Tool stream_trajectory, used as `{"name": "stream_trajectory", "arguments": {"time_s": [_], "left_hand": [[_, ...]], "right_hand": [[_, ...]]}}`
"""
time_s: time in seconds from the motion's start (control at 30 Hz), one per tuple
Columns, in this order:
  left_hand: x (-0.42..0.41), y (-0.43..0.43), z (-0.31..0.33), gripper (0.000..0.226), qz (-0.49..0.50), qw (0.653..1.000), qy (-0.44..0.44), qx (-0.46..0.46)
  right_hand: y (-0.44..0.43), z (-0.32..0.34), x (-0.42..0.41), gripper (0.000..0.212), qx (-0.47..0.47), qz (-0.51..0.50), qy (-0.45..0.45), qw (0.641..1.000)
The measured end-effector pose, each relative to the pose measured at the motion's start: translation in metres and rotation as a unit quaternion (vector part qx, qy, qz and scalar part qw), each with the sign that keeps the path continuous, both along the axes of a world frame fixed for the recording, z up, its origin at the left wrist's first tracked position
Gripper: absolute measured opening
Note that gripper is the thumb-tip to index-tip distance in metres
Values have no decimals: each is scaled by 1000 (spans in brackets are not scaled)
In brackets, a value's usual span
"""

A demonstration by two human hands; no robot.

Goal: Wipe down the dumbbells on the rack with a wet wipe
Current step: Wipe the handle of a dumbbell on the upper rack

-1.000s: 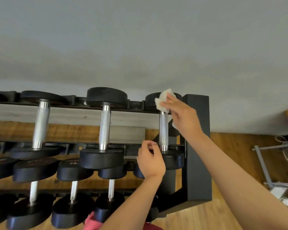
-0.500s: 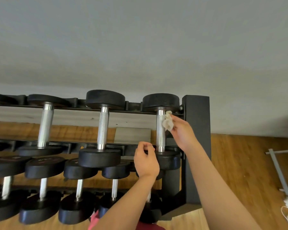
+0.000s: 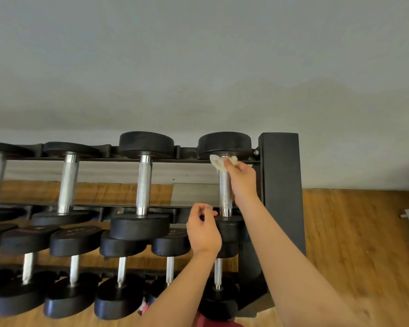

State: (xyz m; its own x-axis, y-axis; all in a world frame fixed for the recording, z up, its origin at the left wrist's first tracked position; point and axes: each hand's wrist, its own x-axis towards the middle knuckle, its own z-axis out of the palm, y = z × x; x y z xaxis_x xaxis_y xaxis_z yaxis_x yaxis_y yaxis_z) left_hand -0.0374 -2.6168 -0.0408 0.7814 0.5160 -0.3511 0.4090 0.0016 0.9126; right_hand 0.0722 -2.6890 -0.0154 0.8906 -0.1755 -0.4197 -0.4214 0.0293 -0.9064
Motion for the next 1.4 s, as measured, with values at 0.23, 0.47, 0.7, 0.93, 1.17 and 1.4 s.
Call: {"name": "stream_trajectory", "arguments": {"time_s": [0.23,0.47,0.7,0.93,1.17,1.4], "left_hand": [[0,-1,0,20,2,1000,0,3],[0,0,2,20,1,1000,-1,5],[1,1,0,20,-2,1000,2,6],[0,1,-1,21,-4,1000,-7,10],[0,1,-4,21,-13,1000,-15,5],[0,1,-6,27,-17,999,-24,19]], "right_hand": [[9,-10,-4,27,-68,-75,-100,990],[10,-8,-2,17,0,-101,-47,994],[15,-10,-2,29,-65,-114,-93,987],[9,-13,-2,31,-78,-99,-96,987],[0,-13,5,41,-109,-83,-98,986],[-5,-14,3,36,-80,-45,-82,992]]}}
